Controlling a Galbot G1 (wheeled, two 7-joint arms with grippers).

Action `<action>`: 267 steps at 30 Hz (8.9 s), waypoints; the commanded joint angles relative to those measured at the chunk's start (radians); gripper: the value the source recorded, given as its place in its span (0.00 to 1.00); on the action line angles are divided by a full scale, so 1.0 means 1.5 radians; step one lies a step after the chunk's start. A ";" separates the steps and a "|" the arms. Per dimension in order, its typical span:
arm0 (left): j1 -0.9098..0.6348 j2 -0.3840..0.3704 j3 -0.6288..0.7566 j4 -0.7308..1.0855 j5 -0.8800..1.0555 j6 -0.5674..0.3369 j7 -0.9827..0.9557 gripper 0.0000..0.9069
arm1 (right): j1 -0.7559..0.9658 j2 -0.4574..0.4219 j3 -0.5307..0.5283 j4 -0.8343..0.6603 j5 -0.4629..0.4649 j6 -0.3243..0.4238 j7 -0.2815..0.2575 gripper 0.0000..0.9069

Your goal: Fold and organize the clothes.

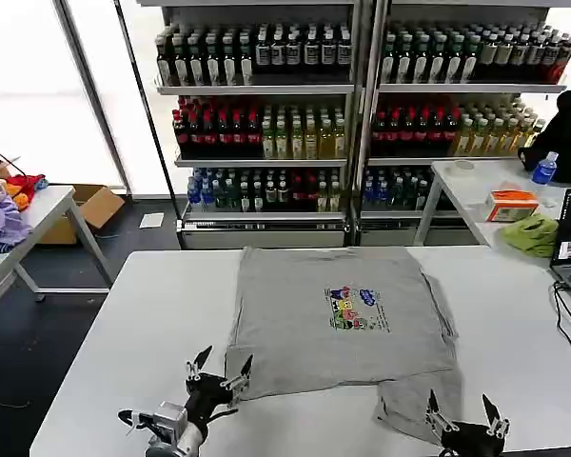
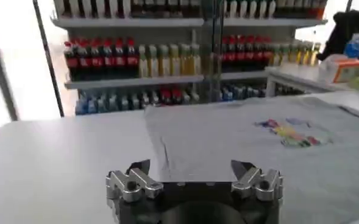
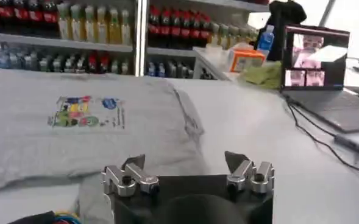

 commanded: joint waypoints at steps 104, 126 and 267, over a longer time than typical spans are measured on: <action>-0.322 -0.033 0.014 0.319 -0.096 -0.077 -0.012 0.00 | 0.526 0.035 -0.043 -0.372 -0.041 0.045 -0.149 0.00; -0.408 -0.034 0.058 0.417 -0.101 -0.072 -0.014 0.00 | 0.687 0.030 -0.105 -0.479 -0.030 -0.004 -0.170 0.00; 0.190 0.044 -0.093 -0.072 0.012 0.035 -0.063 0.01 | 0.180 -0.085 -0.046 -0.094 0.060 -0.117 -0.027 0.00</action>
